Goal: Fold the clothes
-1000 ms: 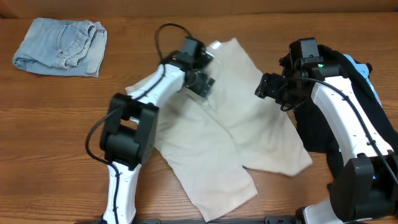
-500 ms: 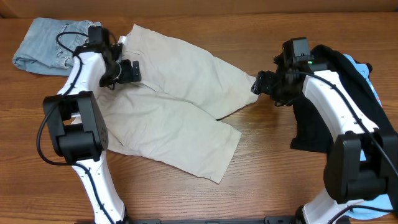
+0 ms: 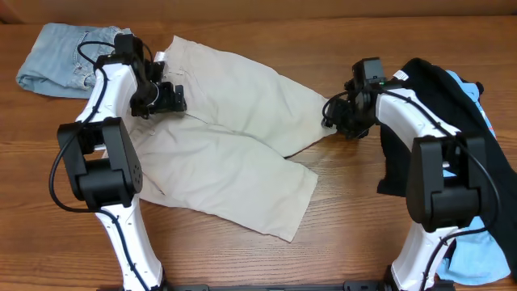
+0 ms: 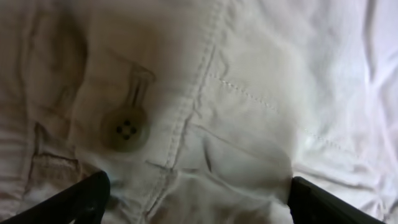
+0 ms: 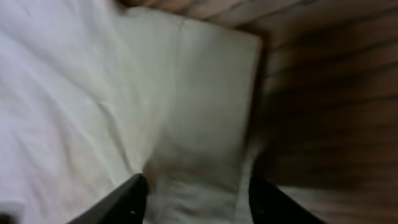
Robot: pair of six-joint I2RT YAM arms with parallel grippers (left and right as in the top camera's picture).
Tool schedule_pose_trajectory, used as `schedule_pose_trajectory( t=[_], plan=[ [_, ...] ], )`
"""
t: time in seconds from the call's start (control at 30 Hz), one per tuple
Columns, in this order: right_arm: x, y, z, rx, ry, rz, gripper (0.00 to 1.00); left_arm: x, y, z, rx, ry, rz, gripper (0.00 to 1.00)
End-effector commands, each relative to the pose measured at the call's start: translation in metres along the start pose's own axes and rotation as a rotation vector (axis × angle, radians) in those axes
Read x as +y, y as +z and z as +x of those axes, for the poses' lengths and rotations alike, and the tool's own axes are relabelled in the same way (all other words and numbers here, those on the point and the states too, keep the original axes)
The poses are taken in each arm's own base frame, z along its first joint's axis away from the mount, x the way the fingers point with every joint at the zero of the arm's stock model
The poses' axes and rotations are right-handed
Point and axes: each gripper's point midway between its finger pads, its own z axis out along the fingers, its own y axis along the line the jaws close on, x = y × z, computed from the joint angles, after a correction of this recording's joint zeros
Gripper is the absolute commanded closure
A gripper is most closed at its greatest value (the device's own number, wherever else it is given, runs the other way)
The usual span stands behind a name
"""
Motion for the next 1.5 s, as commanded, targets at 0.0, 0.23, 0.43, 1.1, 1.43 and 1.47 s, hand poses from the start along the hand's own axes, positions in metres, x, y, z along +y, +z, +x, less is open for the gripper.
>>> schedule_pose_trajectory(
  t=[0.0,0.23,0.43,1.1,1.43,1.47],
  plan=[
    [0.007,0.007,-0.003,0.003,-0.003,-0.030,0.57,-0.024,0.029,0.029,0.149,0.041,0.087,0.10],
    [0.022,-0.014,-0.027,-0.092,-0.047,-0.069,0.96,-0.036,0.021,0.020,0.136,0.095,0.049,0.11],
    [0.064,-0.104,-0.059,-0.217,-0.115,-0.087,0.96,-0.026,0.022,0.021,0.142,0.105,-0.019,0.12],
    [0.131,-0.095,-0.064,-0.299,-0.193,-0.105,0.14,-0.029,0.024,0.011,0.105,0.123,-0.029,0.12],
    [0.046,-0.095,-0.036,-0.085,-0.001,0.047,0.02,-0.023,0.024,0.008,0.092,0.129,-0.062,0.11],
    [0.041,-0.094,-0.032,-0.067,0.010,0.057,0.00,-0.022,0.024,0.008,0.092,0.129,-0.070,0.11]
  ],
)
